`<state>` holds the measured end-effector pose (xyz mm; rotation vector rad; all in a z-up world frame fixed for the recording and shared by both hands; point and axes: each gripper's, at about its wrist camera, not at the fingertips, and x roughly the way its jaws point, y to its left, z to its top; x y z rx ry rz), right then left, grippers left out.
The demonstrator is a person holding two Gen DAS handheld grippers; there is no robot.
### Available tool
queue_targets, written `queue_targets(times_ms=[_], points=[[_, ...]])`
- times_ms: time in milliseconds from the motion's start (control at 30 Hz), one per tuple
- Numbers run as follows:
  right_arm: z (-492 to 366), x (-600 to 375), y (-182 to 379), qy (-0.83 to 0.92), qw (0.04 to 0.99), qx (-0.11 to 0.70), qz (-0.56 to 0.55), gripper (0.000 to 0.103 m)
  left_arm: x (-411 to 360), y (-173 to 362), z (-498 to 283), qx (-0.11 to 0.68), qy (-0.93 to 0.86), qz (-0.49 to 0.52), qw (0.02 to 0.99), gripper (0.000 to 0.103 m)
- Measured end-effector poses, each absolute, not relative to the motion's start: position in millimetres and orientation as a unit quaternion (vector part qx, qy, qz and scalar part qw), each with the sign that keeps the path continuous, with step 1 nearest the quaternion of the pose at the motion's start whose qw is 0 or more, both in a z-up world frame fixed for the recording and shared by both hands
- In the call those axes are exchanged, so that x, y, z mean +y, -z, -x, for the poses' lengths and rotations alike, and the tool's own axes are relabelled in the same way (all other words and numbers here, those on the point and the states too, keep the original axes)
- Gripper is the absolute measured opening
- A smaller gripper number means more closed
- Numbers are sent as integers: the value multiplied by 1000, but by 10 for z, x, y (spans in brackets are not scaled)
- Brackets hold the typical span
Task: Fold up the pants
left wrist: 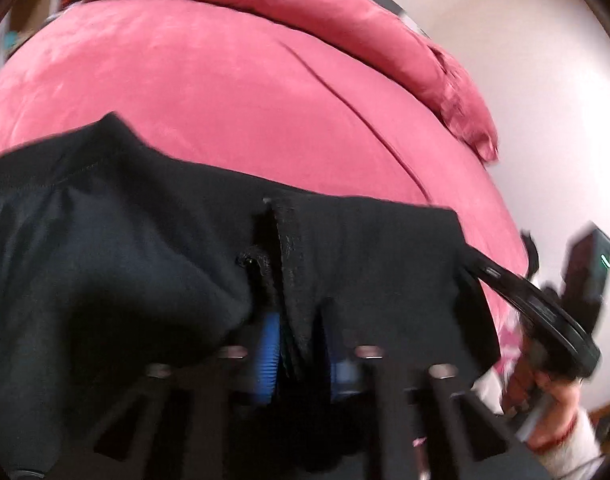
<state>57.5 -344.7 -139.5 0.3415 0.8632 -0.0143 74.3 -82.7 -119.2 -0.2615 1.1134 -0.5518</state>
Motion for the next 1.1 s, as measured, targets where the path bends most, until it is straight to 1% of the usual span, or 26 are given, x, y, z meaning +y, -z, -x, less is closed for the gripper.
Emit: queue_targets(times_ms=[100,133,200,300,367,433,467,500,667,700,733,800,933,1100], points=[[-523,-3392,1386,14,895,416,-160,22,-747,871,-526,465,275,107,835,13],[-514,-3366,1380,9,897,413,-159,22,-730,830,-476,458,269,96,842,13],[-466,-3332,1409,0,896,415,-158,22,-701,916,-450,465,254,90,843,13],[-480,-3289,1577,0,894,420,-159,22,-690,1260,-474,497,226,72,834,14],[-467,-3249,1635,5,900,411,-148,22,-748,1287,-427,476,230,47,848,16],[-448,-3209,1635,7,905,406,-128,22,-853,1244,-387,456,224,0,861,22],[-444,-3203,1636,8,906,404,-127,22,-865,1234,-385,452,221,-6,864,25],[-437,-3204,1632,8,906,403,-127,22,-853,1222,-386,448,219,-7,867,30],[-346,-3193,1529,29,905,403,-136,22,-458,1172,-432,459,224,68,857,38],[-322,-3157,1480,42,904,406,-129,23,-355,1152,-445,460,223,84,855,41],[-276,-3094,1417,54,905,404,-122,24,-234,1135,-429,460,218,103,855,41],[-169,-2962,1310,47,914,387,-112,32,-23,1106,-380,453,189,123,862,38],[-101,-2592,1230,-48,916,388,-93,32,451,1063,-305,442,154,173,866,38],[-101,-2101,1277,-148,901,404,-55,32,1065,1079,-187,436,98,221,867,39]])
